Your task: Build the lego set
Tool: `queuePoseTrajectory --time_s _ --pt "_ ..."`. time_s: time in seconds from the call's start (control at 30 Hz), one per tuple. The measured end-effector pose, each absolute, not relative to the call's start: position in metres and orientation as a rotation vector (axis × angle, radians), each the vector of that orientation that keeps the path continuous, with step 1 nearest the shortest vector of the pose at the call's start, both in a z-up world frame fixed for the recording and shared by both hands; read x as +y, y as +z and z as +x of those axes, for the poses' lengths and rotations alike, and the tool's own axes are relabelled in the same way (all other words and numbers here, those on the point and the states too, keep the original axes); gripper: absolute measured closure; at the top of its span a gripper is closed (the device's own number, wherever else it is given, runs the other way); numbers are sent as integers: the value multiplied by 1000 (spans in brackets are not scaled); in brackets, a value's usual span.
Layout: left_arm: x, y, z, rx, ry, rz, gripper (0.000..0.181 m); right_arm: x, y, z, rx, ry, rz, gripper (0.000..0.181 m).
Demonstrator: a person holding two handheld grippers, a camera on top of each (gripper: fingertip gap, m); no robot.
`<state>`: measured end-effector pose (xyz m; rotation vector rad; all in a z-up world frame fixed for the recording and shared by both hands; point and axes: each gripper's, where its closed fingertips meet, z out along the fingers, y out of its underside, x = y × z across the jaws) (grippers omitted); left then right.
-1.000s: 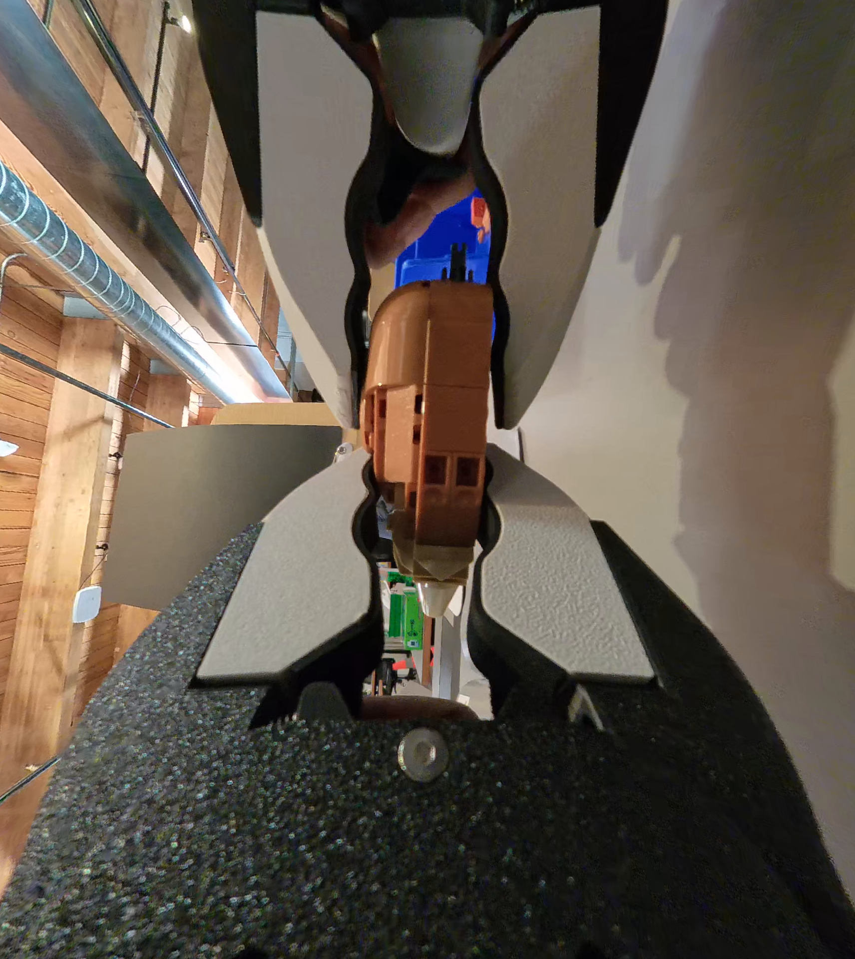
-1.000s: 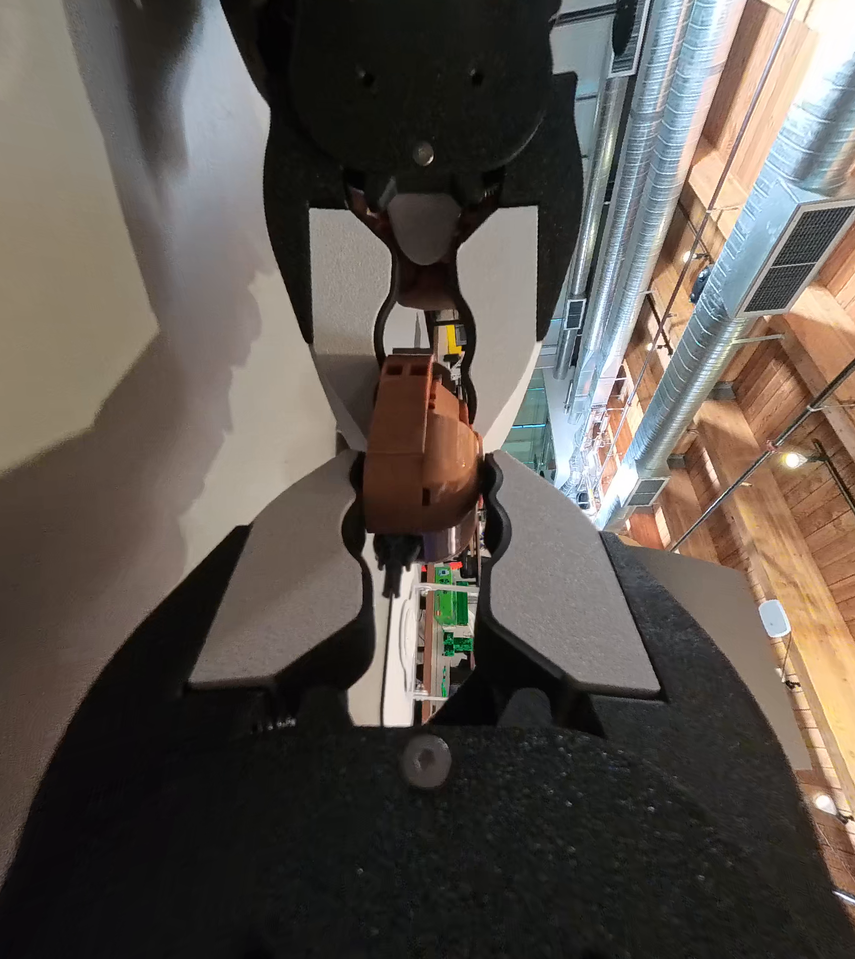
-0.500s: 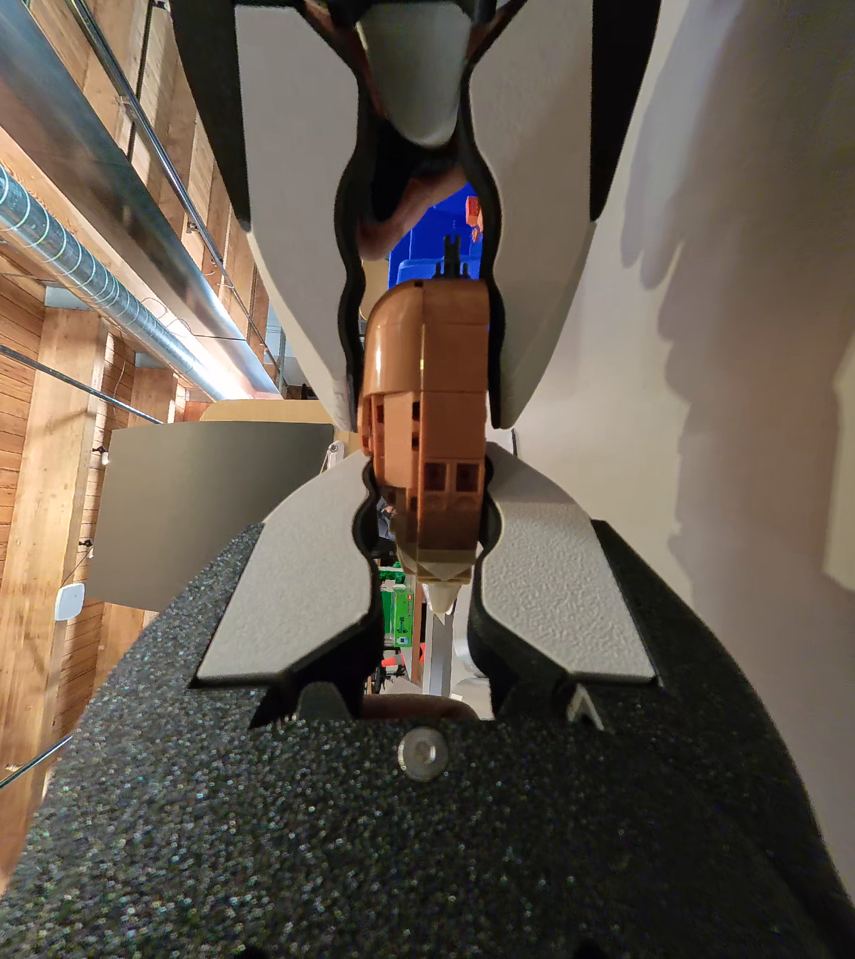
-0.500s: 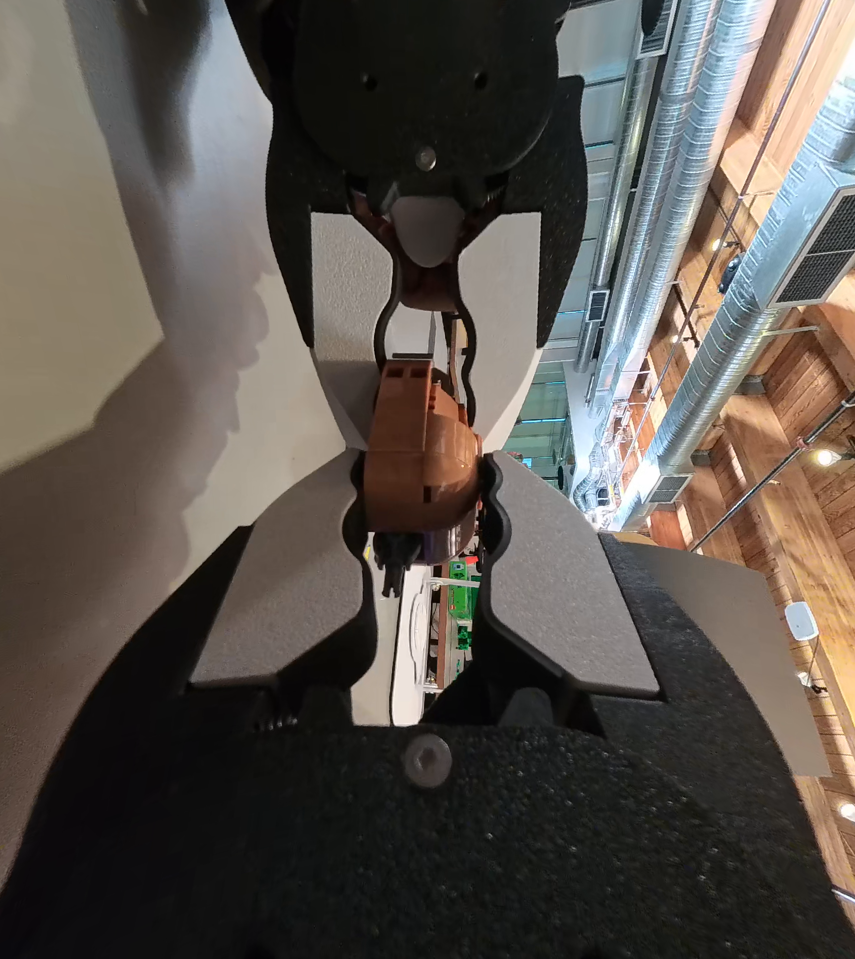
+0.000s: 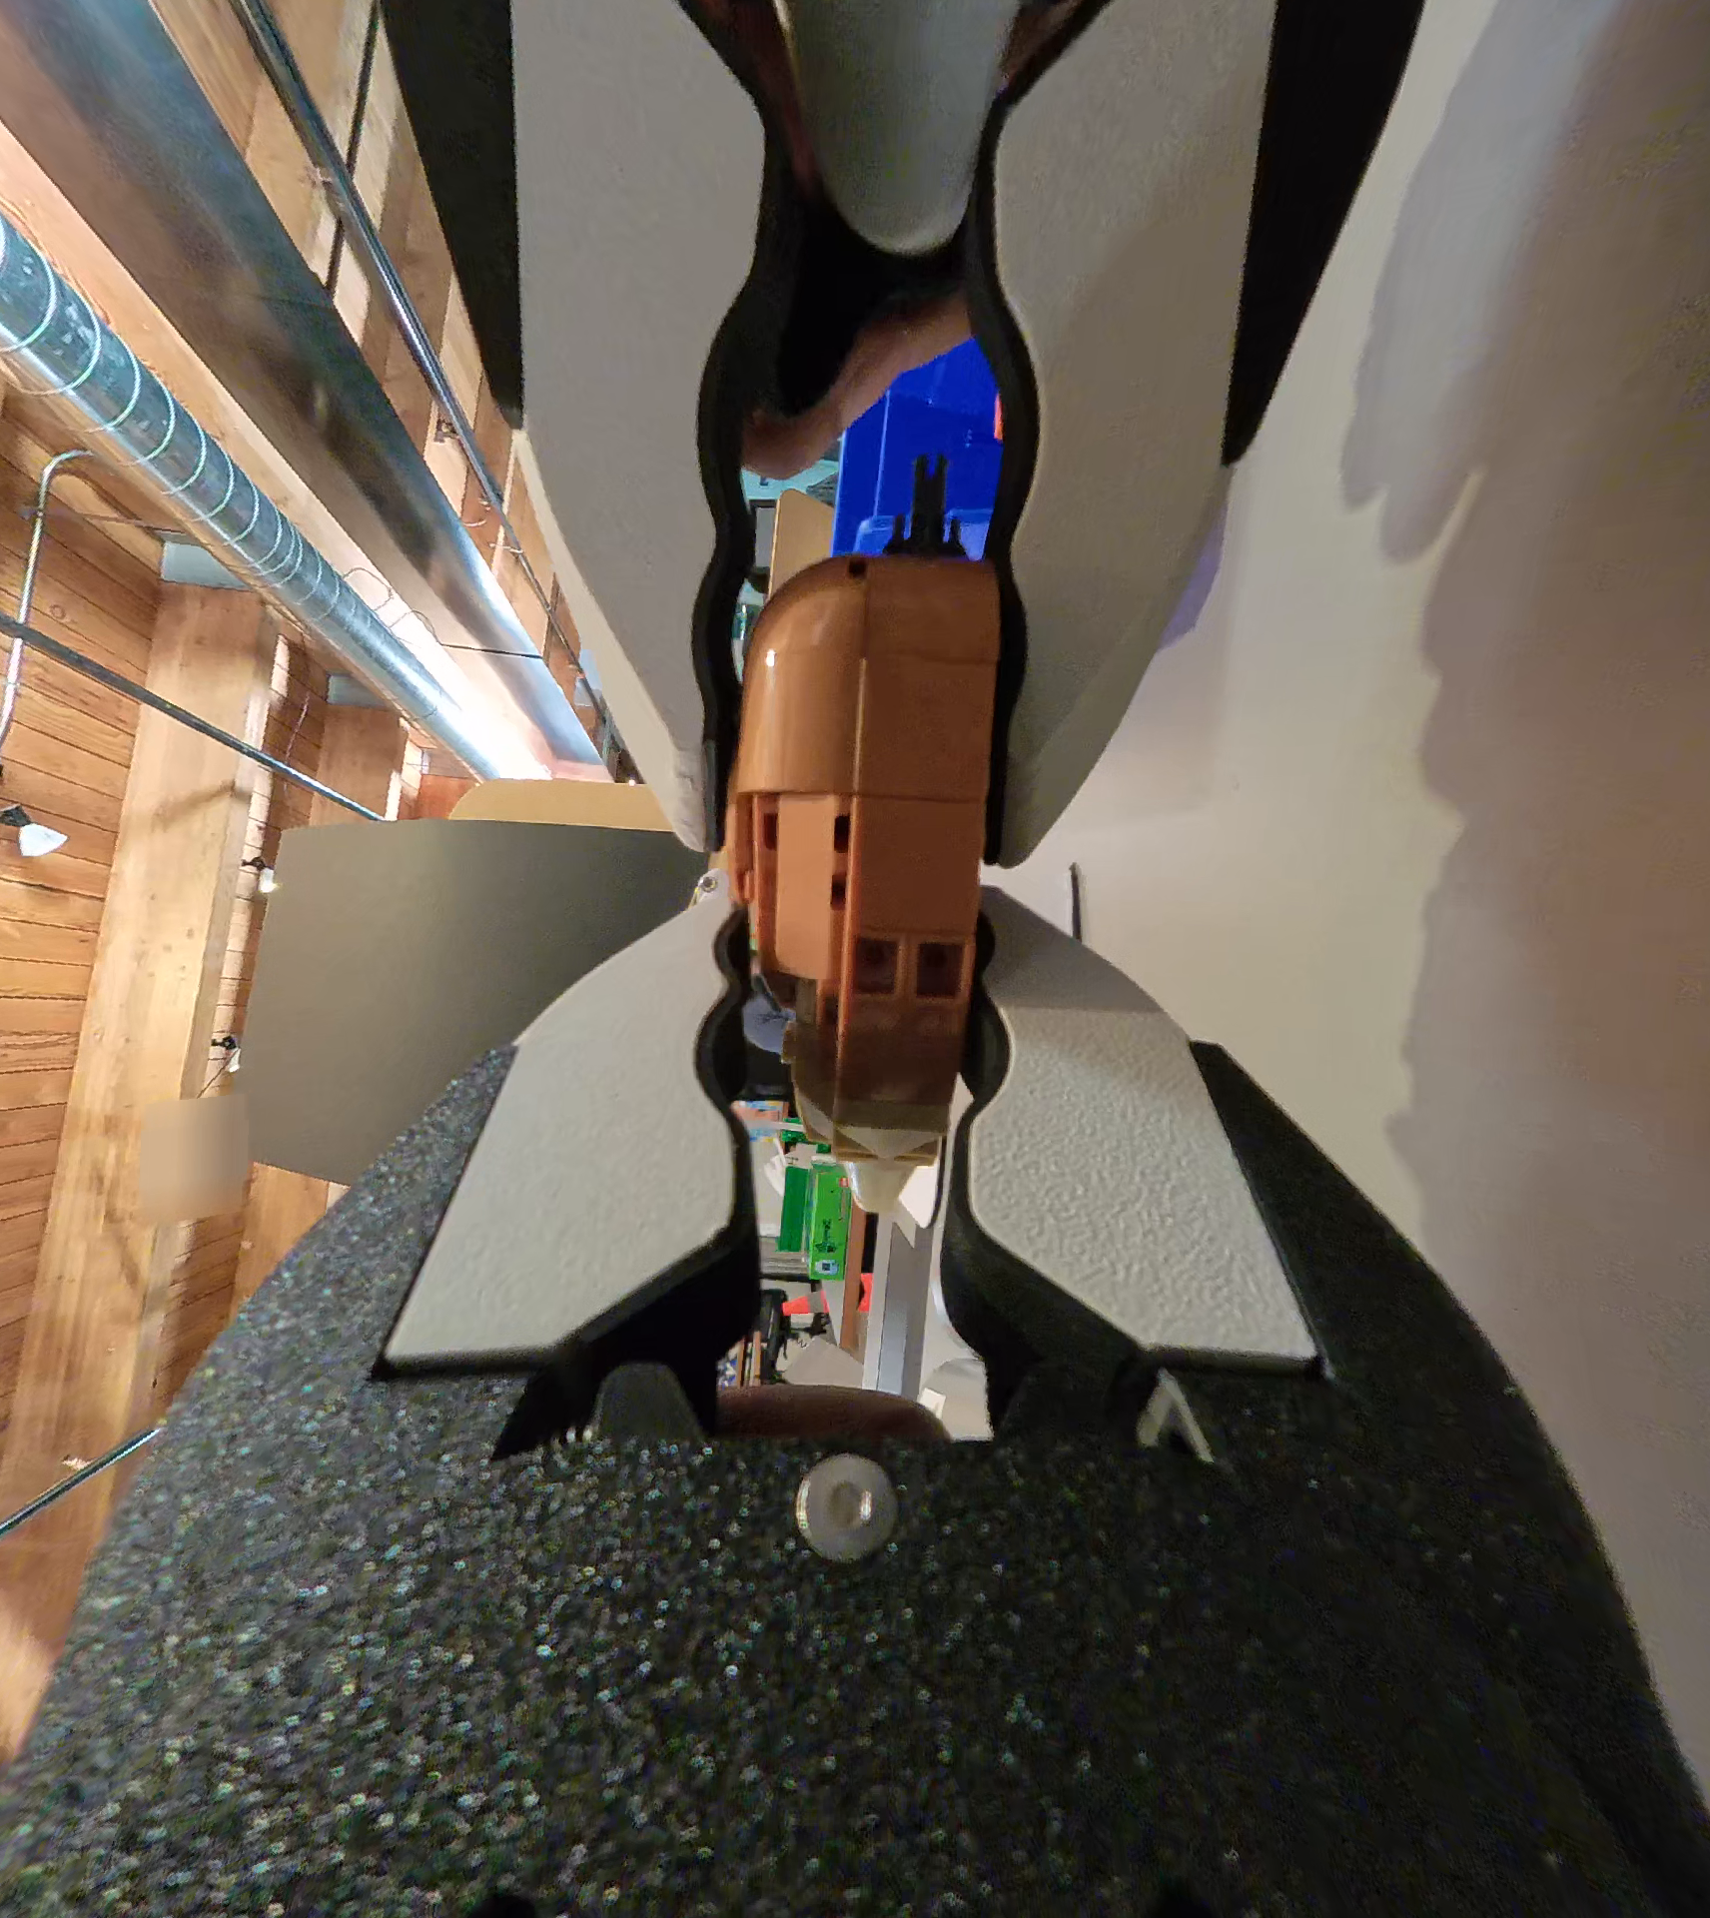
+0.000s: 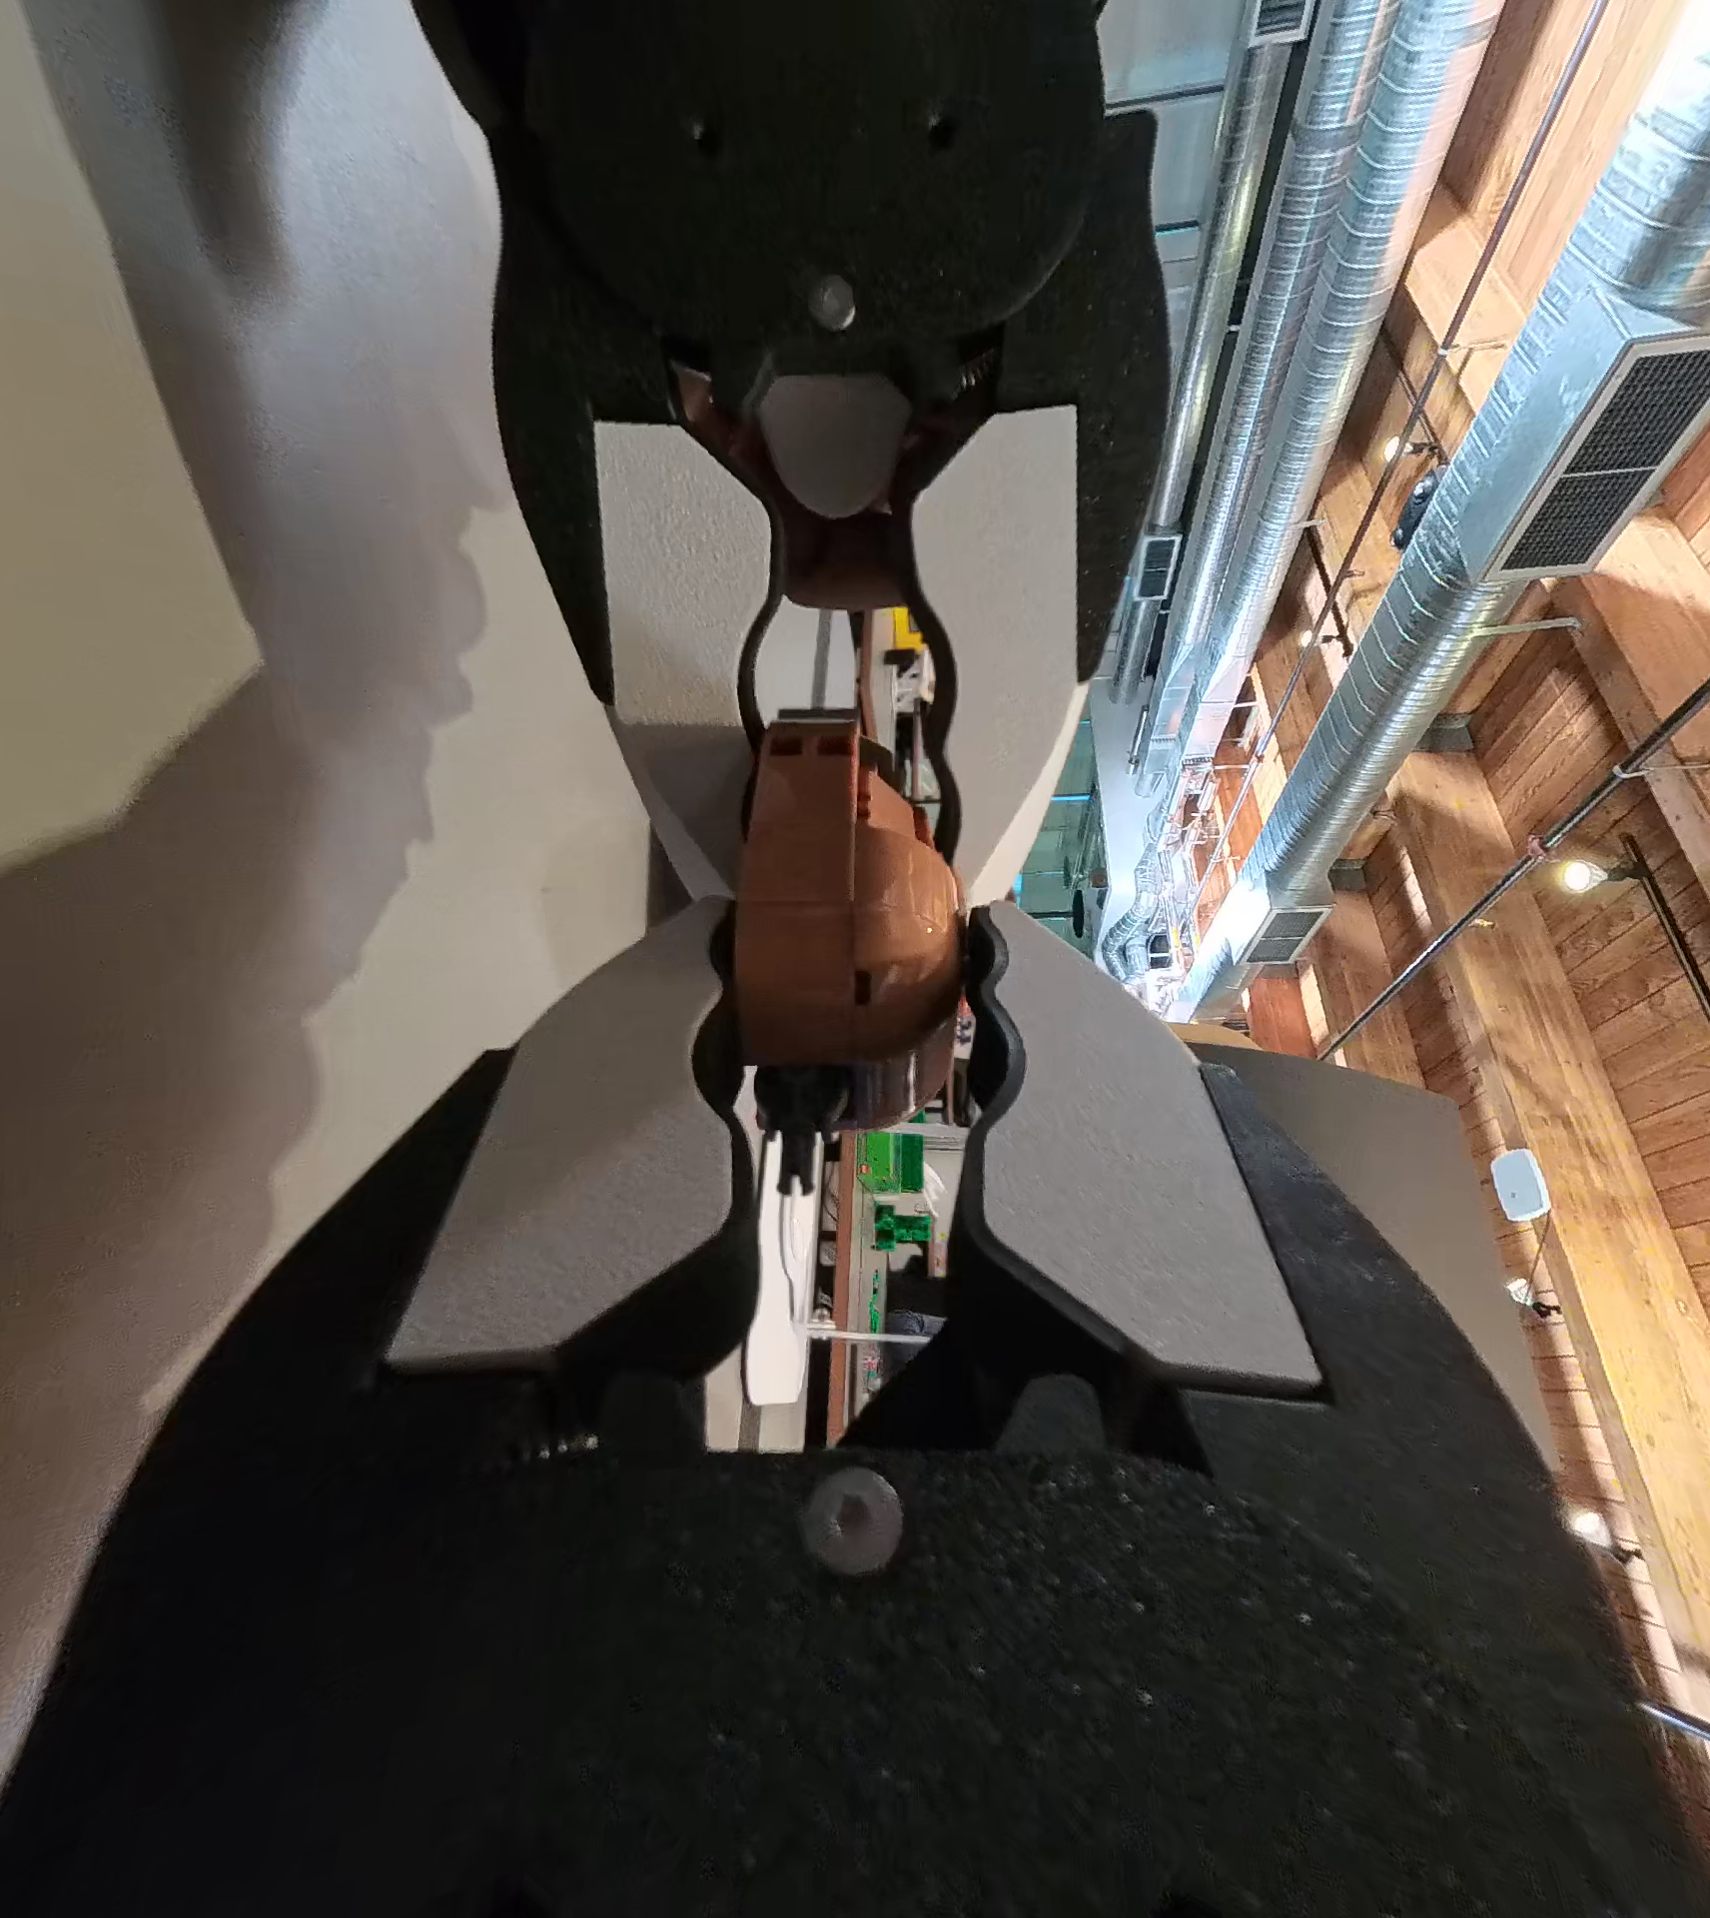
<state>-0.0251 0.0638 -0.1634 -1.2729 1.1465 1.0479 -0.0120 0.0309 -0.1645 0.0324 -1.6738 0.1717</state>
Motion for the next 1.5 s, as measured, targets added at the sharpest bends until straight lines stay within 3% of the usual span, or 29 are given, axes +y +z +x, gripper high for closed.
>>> queuePoseTrajectory --time_s 0.37,0.53,0.9,1.5 --pt "65 -159 -26 1116 1073 -1251 135 32 -163 -12 -1672 164 21 141" --pt "64 -160 -25 1138 1084 -1236 142 31 -161 -11 -1667 180 25 141" --pt "61 -155 -19 1167 1140 -1150 136 27 -159 -11 -1666 195 25 141" --pt "58 -153 -18 1199 1092 -1163 143 23 -153 -9 -1636 190 48 141"
